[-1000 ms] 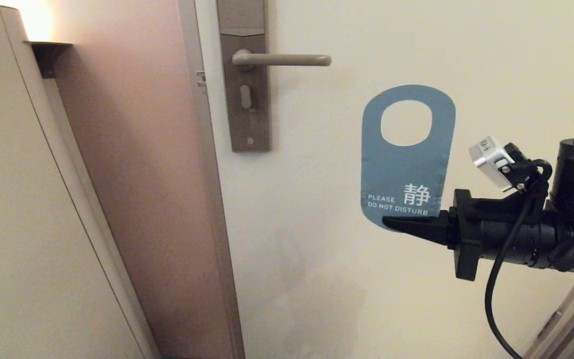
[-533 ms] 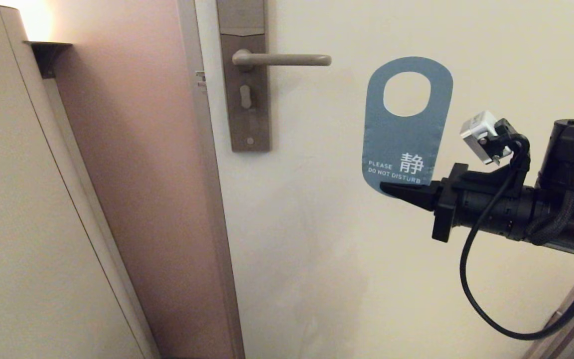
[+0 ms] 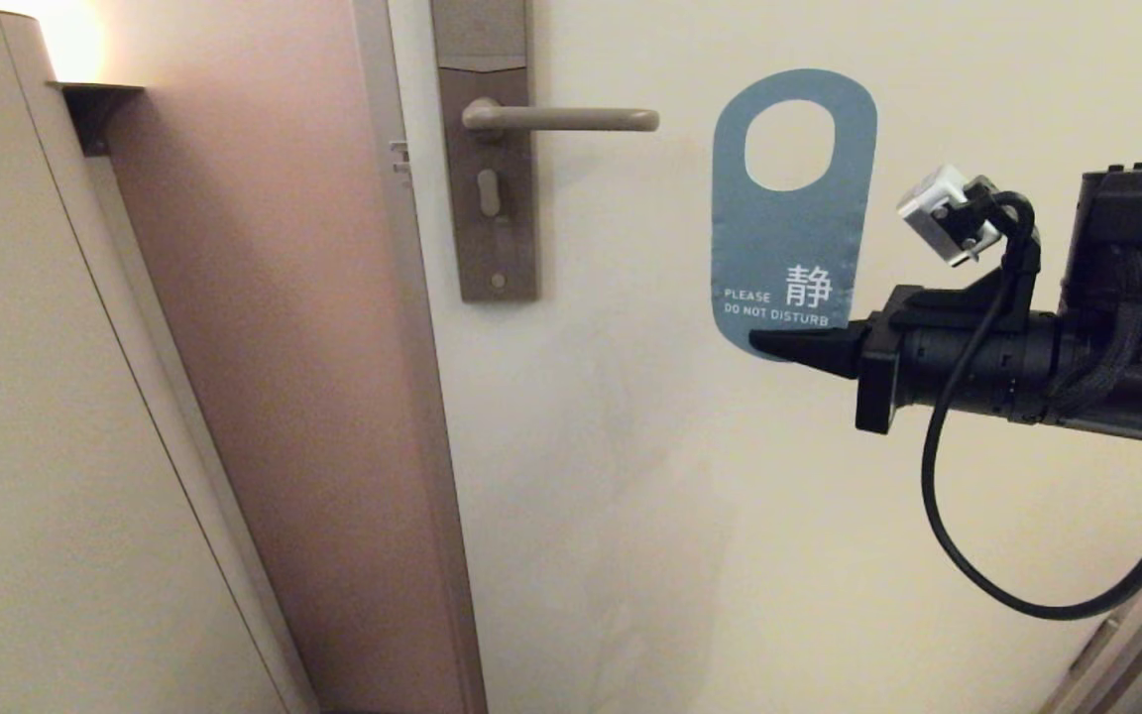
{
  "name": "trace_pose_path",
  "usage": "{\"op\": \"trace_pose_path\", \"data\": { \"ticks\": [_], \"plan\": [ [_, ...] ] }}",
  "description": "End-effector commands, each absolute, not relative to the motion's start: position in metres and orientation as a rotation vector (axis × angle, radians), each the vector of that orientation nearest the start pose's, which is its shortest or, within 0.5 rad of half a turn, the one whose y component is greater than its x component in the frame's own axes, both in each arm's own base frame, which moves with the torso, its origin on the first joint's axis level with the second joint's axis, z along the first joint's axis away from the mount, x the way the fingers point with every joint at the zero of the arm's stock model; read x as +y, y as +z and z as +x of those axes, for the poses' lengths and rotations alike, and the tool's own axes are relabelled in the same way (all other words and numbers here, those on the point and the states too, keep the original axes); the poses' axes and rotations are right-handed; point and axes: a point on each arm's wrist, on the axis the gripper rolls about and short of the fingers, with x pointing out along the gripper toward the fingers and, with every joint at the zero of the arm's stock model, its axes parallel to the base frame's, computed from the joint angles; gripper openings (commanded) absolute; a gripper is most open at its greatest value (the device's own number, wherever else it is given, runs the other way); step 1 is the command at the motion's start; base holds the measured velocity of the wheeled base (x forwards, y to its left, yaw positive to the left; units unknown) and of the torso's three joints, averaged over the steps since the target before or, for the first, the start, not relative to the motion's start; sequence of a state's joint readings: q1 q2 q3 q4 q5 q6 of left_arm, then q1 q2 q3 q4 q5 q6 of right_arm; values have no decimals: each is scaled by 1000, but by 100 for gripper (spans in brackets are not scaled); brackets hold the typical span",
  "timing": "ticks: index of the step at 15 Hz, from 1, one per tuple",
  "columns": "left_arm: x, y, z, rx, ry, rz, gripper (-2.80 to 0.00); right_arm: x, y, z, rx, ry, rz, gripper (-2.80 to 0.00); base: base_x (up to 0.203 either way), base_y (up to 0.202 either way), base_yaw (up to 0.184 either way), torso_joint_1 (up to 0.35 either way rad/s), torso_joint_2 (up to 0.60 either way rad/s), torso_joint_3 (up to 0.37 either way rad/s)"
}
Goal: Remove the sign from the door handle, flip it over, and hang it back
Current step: Hang the sign back with the other side facing out
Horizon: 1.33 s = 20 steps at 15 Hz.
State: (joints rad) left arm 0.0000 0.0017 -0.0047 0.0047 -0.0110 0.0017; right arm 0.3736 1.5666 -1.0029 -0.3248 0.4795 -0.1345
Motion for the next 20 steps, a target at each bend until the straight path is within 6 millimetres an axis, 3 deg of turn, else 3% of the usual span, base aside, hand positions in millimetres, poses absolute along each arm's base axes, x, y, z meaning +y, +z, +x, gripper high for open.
{"op": "trace_pose_path", "data": {
  "ticks": [1,5,10,14,20],
  "plan": [
    [0,76,-23,2,-11,2,-280,116,260,260,189,850,-117,-280,0,0,0,0,0,0],
    [0,76,-23,2,-11,2,-280,141,279,260,266,641,-78,-280,0,0,0,0,0,0],
    [0,76,-23,2,-11,2,-280,164,284,262,342,329,-9,-280,0,0,0,0,0,0],
    [0,76,-23,2,-11,2,-280,179,298,262,330,248,11,-280,0,0,0,0,0,0],
    [0,76,-23,2,-11,2,-280,204,291,273,316,132,37,-280,0,0,0,0,0,0]
  ]
}}
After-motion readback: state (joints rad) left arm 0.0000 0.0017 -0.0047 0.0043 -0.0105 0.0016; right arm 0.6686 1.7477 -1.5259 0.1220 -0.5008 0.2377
